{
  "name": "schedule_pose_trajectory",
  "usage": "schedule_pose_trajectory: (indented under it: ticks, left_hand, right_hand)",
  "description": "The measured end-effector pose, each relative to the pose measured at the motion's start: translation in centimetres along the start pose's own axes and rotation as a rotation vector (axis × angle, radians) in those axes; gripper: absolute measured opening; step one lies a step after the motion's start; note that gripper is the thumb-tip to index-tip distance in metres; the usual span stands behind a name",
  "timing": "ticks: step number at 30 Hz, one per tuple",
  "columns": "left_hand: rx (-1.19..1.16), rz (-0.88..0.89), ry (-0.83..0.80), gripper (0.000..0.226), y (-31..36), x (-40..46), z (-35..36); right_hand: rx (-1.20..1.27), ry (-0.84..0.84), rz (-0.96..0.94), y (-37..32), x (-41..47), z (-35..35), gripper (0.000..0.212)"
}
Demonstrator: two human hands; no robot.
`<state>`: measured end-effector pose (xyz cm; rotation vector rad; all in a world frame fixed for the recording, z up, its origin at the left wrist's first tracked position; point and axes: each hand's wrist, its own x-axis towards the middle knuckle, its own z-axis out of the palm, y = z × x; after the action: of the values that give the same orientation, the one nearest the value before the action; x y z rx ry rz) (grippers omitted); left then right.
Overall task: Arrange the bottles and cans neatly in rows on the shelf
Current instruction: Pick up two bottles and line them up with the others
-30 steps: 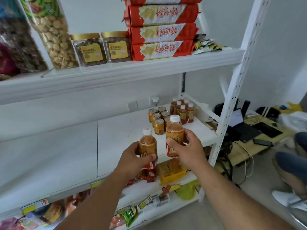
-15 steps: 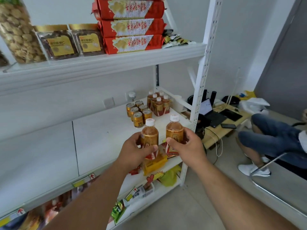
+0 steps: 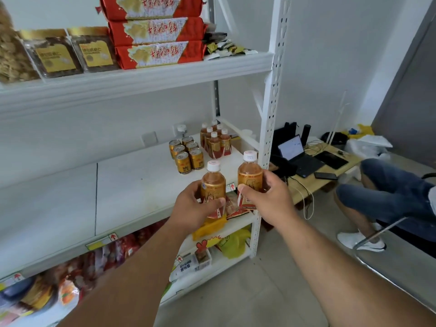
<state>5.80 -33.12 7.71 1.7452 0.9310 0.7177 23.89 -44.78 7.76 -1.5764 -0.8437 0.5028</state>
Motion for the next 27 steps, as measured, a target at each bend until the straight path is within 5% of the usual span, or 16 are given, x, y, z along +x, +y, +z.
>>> schedule_pose_trajectory:
  ticks: [27]
  left_hand:
    - [-0.025,-0.034,0.010,0.056,-3.1,16.4,4.3]
  right_hand:
    - [-0.022,-0.058,-0.019,3.0,18.6,0.7,0.044]
